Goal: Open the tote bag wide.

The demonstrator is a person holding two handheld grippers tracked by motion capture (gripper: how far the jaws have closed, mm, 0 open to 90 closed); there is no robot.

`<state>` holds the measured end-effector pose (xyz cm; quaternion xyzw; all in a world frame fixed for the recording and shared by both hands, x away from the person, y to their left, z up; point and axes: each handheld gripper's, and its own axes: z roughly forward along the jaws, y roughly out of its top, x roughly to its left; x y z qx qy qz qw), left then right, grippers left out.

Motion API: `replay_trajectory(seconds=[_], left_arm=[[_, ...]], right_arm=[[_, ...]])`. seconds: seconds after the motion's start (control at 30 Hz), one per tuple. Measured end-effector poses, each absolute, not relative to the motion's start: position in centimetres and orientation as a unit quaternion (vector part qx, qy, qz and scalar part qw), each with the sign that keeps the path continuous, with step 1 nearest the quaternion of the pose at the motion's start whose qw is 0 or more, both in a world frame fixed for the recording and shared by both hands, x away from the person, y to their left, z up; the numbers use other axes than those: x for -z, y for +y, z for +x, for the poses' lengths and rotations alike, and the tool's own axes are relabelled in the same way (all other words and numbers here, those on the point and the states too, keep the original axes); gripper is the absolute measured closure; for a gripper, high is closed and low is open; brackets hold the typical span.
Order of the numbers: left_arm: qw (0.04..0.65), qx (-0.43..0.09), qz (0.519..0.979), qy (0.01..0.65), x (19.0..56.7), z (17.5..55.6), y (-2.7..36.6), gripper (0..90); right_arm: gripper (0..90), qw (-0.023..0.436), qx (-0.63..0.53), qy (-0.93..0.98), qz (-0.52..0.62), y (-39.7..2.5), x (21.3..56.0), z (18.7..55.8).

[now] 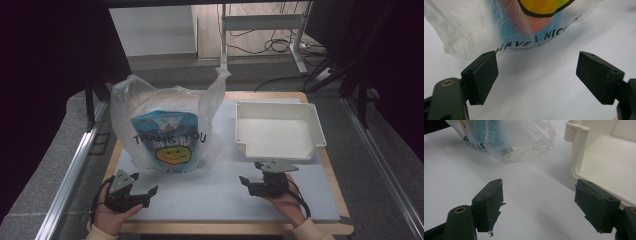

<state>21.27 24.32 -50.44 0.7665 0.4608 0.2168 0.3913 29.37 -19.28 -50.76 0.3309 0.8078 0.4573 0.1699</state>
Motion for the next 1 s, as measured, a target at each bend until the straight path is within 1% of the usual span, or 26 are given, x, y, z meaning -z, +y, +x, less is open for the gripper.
replay_trajectory(seconds=[0.13,0.5,0.53,0.63,0.7,0.8,1.0], left_arm=[[0.39,-0.212,0.766,0.464,50.2,21.2,24.5,16.8],[0.4,-0.216,0.752,0.477,49.2,21.3,25.7,17.3],[0.404,-0.218,0.75,0.477,48.9,21.2,25.8,17.9],[0.409,-0.221,0.745,0.478,48.3,21.3,26.2,17.7],[0.411,-0.223,0.744,0.477,48.1,21.3,26.4,18.6],[0.419,-0.241,0.737,0.472,47.3,21.3,26.9,20.3],[0.417,-0.234,0.735,0.48,46.0,21.4,27.4,22.8]], right_arm=[[23.3,0.165,-0.462,0.804,0.336,-19.1,50.5,29.2],[23.9,0.16,-0.453,0.809,0.338,-19.2,51.1,29.8],[26.1,0.157,-0.45,0.813,0.335,-19.1,51.1,29.8],[26.2,0.157,-0.45,0.813,0.335,-19.0,51.1,29.7],[26.1,0.161,-0.449,0.813,0.334,-18.9,51.0,29.5],[25.7,0.16,-0.45,0.811,0.337,-18.9,51.1,29.5],[25.7,0.17,-0.45,0.811,0.332,-18.8,50.8,29.5]])
